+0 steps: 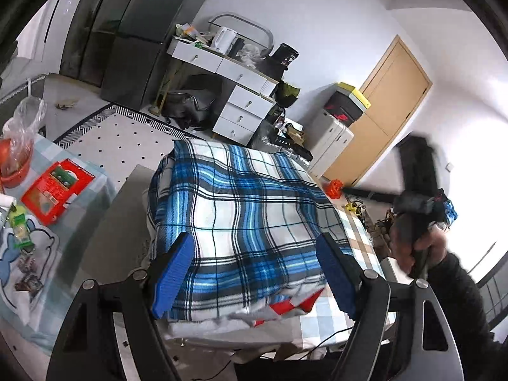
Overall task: Fold large clothes
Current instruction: 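Lower the shirt bundle onto the clothes stack and open both grippers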
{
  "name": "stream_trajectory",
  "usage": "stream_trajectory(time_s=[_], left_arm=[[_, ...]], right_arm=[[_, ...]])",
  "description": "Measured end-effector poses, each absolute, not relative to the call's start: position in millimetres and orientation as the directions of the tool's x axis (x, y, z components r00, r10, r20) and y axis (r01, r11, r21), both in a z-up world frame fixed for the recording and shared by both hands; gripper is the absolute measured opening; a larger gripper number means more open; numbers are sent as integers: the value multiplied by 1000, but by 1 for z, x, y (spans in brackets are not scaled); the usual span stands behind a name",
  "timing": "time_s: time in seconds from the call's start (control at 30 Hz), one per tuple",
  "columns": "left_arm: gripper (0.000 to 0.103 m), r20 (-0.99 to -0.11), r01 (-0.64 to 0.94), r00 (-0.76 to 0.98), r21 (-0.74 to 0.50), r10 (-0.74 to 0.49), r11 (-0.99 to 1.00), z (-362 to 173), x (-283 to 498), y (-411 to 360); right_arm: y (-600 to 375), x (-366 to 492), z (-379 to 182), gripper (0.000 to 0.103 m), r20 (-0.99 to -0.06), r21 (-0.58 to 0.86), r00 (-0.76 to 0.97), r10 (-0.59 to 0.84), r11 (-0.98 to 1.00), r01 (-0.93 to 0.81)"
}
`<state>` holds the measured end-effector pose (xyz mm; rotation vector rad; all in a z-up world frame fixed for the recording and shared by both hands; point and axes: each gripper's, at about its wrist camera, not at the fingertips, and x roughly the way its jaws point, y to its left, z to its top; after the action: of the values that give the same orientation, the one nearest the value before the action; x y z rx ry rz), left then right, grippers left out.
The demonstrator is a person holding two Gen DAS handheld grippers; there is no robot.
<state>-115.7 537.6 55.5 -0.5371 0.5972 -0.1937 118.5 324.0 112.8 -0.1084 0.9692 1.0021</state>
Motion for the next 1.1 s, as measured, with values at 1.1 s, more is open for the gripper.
stream_trajectory(time_s=[1.1], left_arm=[[76, -434, 16, 826, -620, -360, 784, -10, -117, 555]], right_arm=[[558, 102, 56, 71, -972, 2, 141, 189, 603, -798]])
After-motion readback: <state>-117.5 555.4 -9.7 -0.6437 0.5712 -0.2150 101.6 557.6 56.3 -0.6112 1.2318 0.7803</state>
